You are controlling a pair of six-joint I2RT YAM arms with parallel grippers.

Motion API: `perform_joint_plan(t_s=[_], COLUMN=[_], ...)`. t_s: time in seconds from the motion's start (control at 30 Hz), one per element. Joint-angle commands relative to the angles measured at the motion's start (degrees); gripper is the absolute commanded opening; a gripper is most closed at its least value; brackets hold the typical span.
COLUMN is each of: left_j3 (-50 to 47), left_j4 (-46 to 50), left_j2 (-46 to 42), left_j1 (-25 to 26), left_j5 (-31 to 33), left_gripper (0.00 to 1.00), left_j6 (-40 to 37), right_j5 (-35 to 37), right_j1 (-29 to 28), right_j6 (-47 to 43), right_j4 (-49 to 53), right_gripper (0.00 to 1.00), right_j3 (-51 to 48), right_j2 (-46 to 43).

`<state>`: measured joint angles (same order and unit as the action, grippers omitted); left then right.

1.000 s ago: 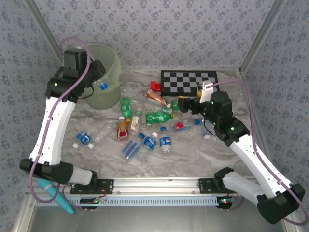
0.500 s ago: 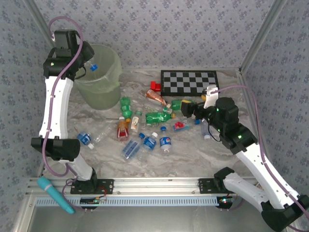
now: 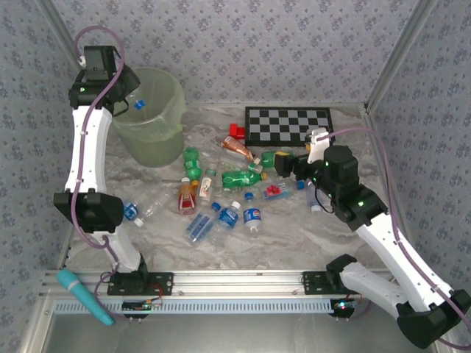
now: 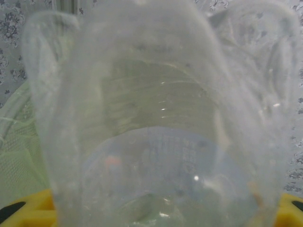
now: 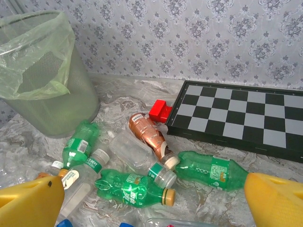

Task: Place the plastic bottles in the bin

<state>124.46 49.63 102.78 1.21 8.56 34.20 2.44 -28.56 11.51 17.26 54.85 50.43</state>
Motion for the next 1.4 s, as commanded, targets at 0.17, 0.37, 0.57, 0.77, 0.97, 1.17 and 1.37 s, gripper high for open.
perform_joint_plan(t_s=[0.17, 0.37, 0.57, 0.77, 0.97, 1.17, 1.37], left_j3=[2.0, -0.8, -6.6, -16.5, -30.6, -41.1, -51.6], left_j4=[0.5, 0.7, 1.6, 1.4, -3.1, -2.7, -0.2], left_j2=[-1.0, -4.1, -8.0, -14.4, -23.6, -30.9, -37.7], left_j1=[-0.6, -0.5, -0.5, -0.5, -0.6, -0.3, 4.3], left_j5=[-2.1, -2.0, -2.6, -2.3, -4.0, -7.5, -3.5], left_gripper=[0.82, 1.00, 1.00, 1.00, 1.00, 0.95, 0.91], left_j6=[0.2, 0.2, 0.4, -0.9, -1.6, -2.5, -4.2], right_j5=[-1.0, -1.7, -2.4, -4.3, -5.3, -4.9, -4.7], right_j1=[-0.4, -0.4, -0.4, -0.4, -0.5, -0.4, -0.3], right_j6=[-0.5, -0.7, -1.0, -0.5, -0.5, -2.1, -2.5], right_j4=[-3.3, -4.0, -4.6, -5.8, -6.7, -5.4, -5.1], right_gripper=[0.99, 1.00, 1.00, 1.00, 0.99, 1.00, 0.99], right_j3=[0.7, 1.3, 1.6, 2.9, 4.5, 6.1, 8.1], right_j2=[2.7, 3.9, 5.3, 7.9, 10.8, 12.9, 14.8])
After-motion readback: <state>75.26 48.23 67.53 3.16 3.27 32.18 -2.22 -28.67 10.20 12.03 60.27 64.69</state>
